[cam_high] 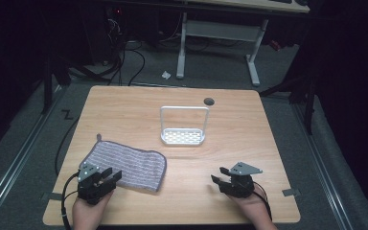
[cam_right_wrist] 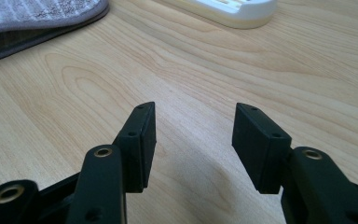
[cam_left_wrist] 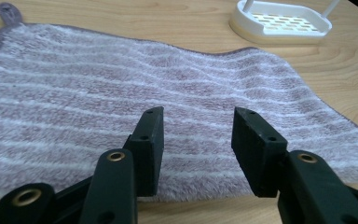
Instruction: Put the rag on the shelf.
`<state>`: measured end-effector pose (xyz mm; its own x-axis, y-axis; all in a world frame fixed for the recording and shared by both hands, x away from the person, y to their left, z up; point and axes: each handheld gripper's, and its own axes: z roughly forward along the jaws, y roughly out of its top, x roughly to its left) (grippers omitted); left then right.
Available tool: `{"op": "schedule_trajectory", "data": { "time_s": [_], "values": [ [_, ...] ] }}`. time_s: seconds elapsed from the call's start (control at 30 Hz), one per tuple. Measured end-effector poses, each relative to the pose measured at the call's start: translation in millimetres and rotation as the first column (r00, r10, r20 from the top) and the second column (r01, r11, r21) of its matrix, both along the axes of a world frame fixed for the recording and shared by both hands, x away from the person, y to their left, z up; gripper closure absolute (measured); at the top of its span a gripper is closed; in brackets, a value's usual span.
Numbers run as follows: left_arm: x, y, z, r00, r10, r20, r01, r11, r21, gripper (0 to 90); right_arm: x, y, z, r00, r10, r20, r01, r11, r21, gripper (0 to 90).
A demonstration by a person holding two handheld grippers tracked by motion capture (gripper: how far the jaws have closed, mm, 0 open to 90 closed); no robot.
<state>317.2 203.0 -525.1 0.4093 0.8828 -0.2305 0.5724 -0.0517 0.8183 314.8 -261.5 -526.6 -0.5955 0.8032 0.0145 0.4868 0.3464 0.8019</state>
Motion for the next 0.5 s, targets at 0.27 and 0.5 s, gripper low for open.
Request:
{"op": "schedule_trajectory", "data": {
  "time_s": [0.27, 0.5],
  "values": [
    [-1.9, 1.4, 0.6, 0.9997, -0.022, 0.008, 0.022, 0.9996, 0.018, 53.6, -0.5, 1.3, -2.9, 0.9998, -0.017, -0.010, 0.017, 1.000, -0.006, 50.2],
    [-1.5, 4.7, 0.7, 0.9998, -0.020, 0.009, 0.020, 0.9996, 0.021, 53.5, 0.8, 9.1, -7.0, 0.9998, -0.006, -0.018, 0.006, 0.999, -0.034, 50.1]
  ]
}}
